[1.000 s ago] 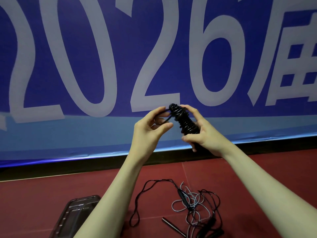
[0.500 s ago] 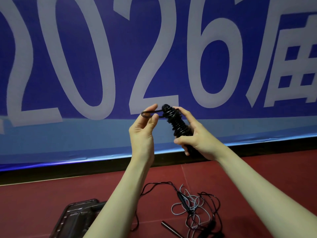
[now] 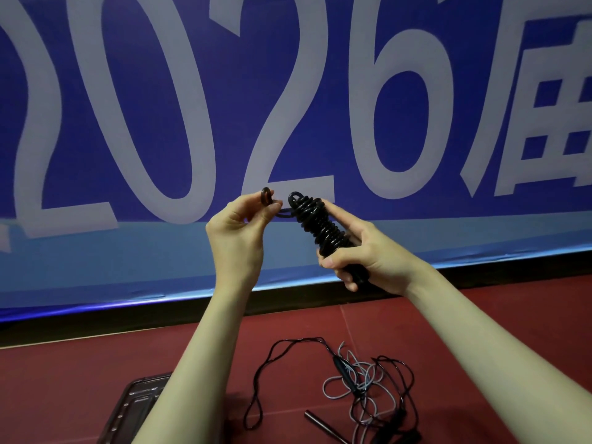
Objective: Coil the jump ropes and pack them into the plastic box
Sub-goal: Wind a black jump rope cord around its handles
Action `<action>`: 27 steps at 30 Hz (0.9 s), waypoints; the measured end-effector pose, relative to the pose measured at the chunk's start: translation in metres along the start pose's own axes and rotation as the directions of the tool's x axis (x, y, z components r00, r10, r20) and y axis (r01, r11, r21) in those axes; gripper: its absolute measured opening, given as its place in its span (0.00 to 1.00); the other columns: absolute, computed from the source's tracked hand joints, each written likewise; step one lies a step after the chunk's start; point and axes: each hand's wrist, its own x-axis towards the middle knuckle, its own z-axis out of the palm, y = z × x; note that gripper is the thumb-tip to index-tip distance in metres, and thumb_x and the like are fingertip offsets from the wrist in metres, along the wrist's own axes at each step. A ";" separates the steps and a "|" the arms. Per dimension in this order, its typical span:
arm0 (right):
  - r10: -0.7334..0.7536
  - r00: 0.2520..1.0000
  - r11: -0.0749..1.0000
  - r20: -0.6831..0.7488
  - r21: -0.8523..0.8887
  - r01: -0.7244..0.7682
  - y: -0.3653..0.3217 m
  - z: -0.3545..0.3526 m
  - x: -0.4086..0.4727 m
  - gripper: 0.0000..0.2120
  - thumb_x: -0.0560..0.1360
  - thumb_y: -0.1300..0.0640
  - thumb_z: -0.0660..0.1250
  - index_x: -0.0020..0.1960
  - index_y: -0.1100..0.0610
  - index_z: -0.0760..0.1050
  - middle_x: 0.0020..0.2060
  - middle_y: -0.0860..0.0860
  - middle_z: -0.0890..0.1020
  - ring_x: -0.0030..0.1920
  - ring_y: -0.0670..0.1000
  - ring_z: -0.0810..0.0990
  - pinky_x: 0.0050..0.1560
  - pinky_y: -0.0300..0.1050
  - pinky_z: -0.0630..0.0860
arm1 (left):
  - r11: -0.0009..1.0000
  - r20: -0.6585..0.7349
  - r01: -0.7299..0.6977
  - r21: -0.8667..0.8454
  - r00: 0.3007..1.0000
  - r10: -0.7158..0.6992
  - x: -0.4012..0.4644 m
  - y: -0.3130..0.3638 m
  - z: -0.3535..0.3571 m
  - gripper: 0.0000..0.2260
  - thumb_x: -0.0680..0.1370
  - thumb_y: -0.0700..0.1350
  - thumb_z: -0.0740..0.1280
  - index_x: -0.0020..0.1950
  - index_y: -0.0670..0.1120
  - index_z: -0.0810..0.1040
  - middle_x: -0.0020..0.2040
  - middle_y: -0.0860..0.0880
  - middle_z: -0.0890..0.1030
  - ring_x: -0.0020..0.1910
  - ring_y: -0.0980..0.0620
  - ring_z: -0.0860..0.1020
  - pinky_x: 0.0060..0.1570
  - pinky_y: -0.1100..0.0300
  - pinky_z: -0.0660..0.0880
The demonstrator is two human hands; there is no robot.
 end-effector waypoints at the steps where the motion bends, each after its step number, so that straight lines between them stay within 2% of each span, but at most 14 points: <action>1: -0.001 1.000 1.000 0.004 -0.007 0.001 -0.001 0.001 0.000 0.42 0.68 0.67 0.69 0.72 0.34 0.63 0.38 0.51 0.77 0.28 0.50 0.70 0.25 0.43 0.70 | 0.993 0.001 -0.058 0.101 0.998 0.059 0.001 -0.003 -0.002 0.08 0.72 0.37 0.74 0.49 0.43 0.84 0.43 0.46 0.84 0.42 0.54 0.80 0.47 0.63 0.76; 3: -0.012 1.000 1.000 0.006 -0.025 0.012 -0.002 0.004 0.000 0.41 0.69 0.68 0.69 0.70 0.33 0.63 0.37 0.50 0.78 0.28 0.51 0.70 0.25 0.43 0.70 | 0.916 0.030 -0.212 0.342 0.976 0.214 0.000 -0.007 -0.004 0.08 0.72 0.41 0.73 0.50 0.45 0.85 0.39 0.45 0.80 0.35 0.58 0.75 0.40 0.68 0.71; 5: -0.018 1.000 0.999 -0.004 -0.044 0.017 -0.003 0.005 -0.001 0.40 0.72 0.71 0.68 0.67 0.31 0.64 0.37 0.50 0.78 0.27 0.51 0.70 0.26 0.43 0.70 | 0.815 0.081 -0.304 0.494 0.949 0.304 -0.001 -0.010 -0.002 0.08 0.73 0.44 0.71 0.50 0.47 0.85 0.37 0.44 0.76 0.33 0.52 0.74 0.37 0.61 0.71; 7: -0.012 1.000 0.998 -0.009 -0.069 0.011 -0.005 0.006 -0.001 0.41 0.72 0.72 0.67 0.68 0.31 0.63 0.38 0.51 0.78 0.27 0.51 0.70 0.25 0.43 0.70 | 0.762 0.097 -0.334 0.555 0.936 0.340 0.000 -0.011 -0.003 0.08 0.74 0.45 0.70 0.50 0.48 0.85 0.36 0.45 0.74 0.32 0.45 0.74 0.34 0.57 0.70; 10: -0.019 1.000 0.983 -0.002 -0.182 0.019 -0.007 0.009 -0.001 0.42 0.72 0.72 0.68 0.71 0.33 0.63 0.40 0.55 0.76 0.27 0.53 0.70 0.25 0.44 0.72 | 0.673 0.135 -0.424 0.606 0.888 0.439 0.001 -0.014 -0.008 0.08 0.73 0.41 0.71 0.51 0.46 0.85 0.35 0.46 0.74 0.31 0.44 0.74 0.32 0.57 0.71; 12: -0.011 1.000 0.971 0.008 -0.237 0.013 -0.008 0.009 -0.001 0.42 0.71 0.72 0.69 0.72 0.35 0.63 0.40 0.55 0.76 0.29 0.56 0.69 0.25 0.44 0.72 | 0.588 0.176 -0.507 0.631 0.831 0.528 0.000 -0.014 -0.011 0.09 0.71 0.36 0.72 0.50 0.43 0.85 0.34 0.46 0.76 0.32 0.45 0.73 0.31 0.56 0.72; 14: 0.023 1.000 0.975 0.018 -0.223 -0.019 -0.007 0.007 -0.001 0.42 0.71 0.72 0.69 0.74 0.37 0.62 0.38 0.52 0.77 0.28 0.56 0.69 0.24 0.44 0.72 | 0.504 0.220 -0.574 0.645 0.771 0.597 0.000 -0.017 -0.013 0.08 0.70 0.34 0.73 0.48 0.41 0.85 0.34 0.47 0.78 0.35 0.48 0.70 0.31 0.55 0.70; 16: 0.044 0.998 0.979 0.043 -0.201 -0.035 -0.006 0.006 -0.001 0.41 0.71 0.72 0.68 0.74 0.38 0.63 0.35 0.48 0.78 0.28 0.54 0.68 0.24 0.43 0.71 | 0.453 0.255 -0.605 0.655 0.742 0.621 0.001 -0.021 -0.015 0.08 0.71 0.34 0.72 0.48 0.41 0.85 0.34 0.49 0.80 0.36 0.50 0.67 0.33 0.54 0.67; 20: 0.062 0.994 0.989 0.084 -0.136 -0.050 -0.005 0.005 -0.004 0.39 0.72 0.72 0.68 0.67 0.33 0.68 0.37 0.48 0.78 0.26 0.51 0.68 0.23 0.41 0.70 | 0.520 0.216 -0.575 0.632 0.775 0.594 -0.002 -0.024 -0.016 0.08 0.71 0.34 0.72 0.49 0.41 0.85 0.34 0.48 0.79 0.35 0.51 0.67 0.32 0.56 0.70; 24: 0.076 0.988 0.997 0.135 -0.015 -0.074 -0.004 0.004 -0.004 0.41 0.68 0.68 0.68 0.74 0.40 0.63 0.37 0.51 0.77 0.25 0.49 0.68 0.22 0.39 0.69 | 0.647 0.154 -0.501 0.575 0.842 0.516 -0.002 -0.024 -0.015 0.08 0.74 0.41 0.69 0.51 0.44 0.85 0.35 0.48 0.76 0.33 0.47 0.72 0.32 0.57 0.73; 25: 0.074 0.988 0.997 0.135 -0.006 -0.074 -0.004 0.004 -0.003 0.41 0.68 0.67 0.68 0.75 0.41 0.63 0.38 0.52 0.76 0.25 0.49 0.68 0.22 0.39 0.69 | 0.644 0.155 -0.505 0.574 0.840 0.520 -0.002 -0.024 -0.015 0.08 0.74 0.41 0.68 0.51 0.44 0.85 0.35 0.48 0.76 0.33 0.48 0.72 0.33 0.58 0.72; 27: 0.073 0.989 0.997 0.126 -0.008 -0.073 -0.004 0.003 -0.003 0.41 0.67 0.67 0.68 0.75 0.42 0.63 0.38 0.53 0.76 0.24 0.50 0.68 0.22 0.39 0.69 | 0.563 0.203 -0.557 0.611 0.797 0.568 -0.001 -0.023 -0.015 0.08 0.74 0.38 0.70 0.50 0.42 0.85 0.34 0.48 0.78 0.34 0.51 0.68 0.33 0.59 0.69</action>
